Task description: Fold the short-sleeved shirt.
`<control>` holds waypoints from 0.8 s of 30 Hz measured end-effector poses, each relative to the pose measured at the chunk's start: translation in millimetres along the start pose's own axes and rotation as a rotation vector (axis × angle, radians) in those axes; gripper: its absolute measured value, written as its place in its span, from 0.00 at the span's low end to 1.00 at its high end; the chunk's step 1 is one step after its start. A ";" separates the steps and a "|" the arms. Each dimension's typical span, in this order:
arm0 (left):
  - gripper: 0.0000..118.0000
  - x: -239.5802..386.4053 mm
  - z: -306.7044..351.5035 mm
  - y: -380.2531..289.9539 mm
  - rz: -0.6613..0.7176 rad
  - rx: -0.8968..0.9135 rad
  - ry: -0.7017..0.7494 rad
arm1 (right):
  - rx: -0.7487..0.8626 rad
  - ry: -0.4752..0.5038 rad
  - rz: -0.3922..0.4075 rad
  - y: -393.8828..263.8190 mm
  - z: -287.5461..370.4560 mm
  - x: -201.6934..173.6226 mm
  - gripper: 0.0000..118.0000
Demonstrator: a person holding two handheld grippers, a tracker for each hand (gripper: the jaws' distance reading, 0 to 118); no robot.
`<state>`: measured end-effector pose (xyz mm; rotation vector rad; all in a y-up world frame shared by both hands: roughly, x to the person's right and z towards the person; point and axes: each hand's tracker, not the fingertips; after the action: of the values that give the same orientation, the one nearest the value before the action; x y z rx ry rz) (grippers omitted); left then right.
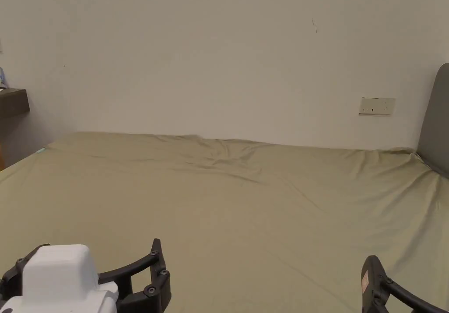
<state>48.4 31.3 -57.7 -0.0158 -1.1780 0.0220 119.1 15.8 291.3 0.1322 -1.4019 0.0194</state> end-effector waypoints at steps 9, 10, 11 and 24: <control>1.00 -13.6 3.3 1.3 0.144 0.003 -0.085 | 0.136 -0.171 0.049 0.4 9.4 -31.7 1.00; 1.00 -15.3 2.9 1.5 0.148 -0.013 -0.103 | 0.132 -0.169 0.054 -0.1 8.9 -32.3 1.00; 1.00 -15.1 2.8 1.4 0.142 -0.010 -0.094 | 0.127 -0.165 0.060 -0.6 8.4 -32.4 1.00; 1.00 1.7 8.9 7.2 -0.027 0.079 -0.011 | 0.026 -0.055 0.093 -10.6 6.6 -38.0 1.00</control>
<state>40.8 38.6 -52.8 0.0700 -1.1870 0.0451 107.1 7.0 254.2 0.0897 -1.4617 0.1125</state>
